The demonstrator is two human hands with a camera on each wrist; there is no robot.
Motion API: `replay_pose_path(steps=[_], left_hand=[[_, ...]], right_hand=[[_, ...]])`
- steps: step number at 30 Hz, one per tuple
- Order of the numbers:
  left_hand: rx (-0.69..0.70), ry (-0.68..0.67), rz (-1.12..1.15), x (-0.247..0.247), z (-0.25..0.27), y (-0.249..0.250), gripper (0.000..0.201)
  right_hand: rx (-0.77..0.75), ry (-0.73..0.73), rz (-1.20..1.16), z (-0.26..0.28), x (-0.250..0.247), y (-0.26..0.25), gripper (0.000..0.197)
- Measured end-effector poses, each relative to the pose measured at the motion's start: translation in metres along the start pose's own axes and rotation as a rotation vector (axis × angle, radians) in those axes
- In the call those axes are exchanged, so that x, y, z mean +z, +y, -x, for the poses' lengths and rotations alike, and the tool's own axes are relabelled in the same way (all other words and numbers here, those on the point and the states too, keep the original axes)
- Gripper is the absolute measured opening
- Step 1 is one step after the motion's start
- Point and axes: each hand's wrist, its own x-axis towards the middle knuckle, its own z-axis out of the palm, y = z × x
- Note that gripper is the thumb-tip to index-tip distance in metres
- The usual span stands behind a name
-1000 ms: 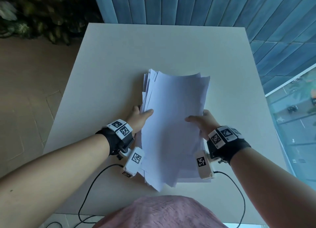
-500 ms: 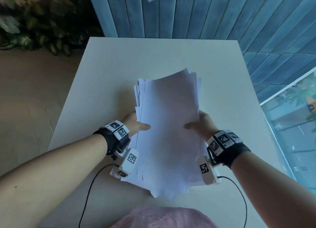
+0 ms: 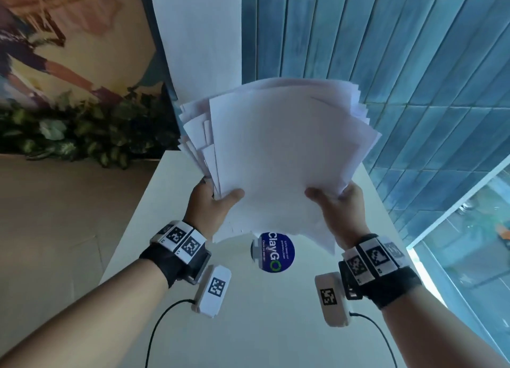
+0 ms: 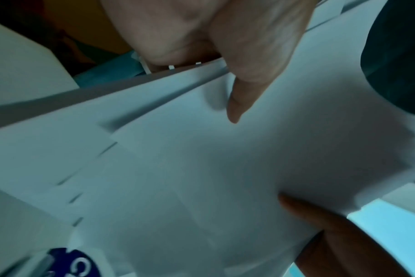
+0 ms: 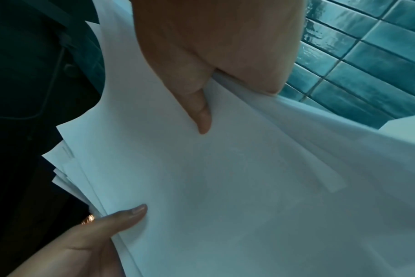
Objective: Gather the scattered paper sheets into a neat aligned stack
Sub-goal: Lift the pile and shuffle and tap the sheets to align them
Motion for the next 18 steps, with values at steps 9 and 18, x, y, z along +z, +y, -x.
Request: replay_pose_path(steps=[9, 18], left_hand=[[-0.069, 0.073, -0.072, 0.007, 0.041, -0.042, 0.043], [-0.1, 0.072, 0.05, 0.003, 0.038, -0.034, 0.032]], right_hand=[[0.101, -0.017, -0.005, 0.029, 0.006, 0.026, 0.017], [0.07, -0.1, 0.132, 0.027, 0.003, 0.023, 0.028]])
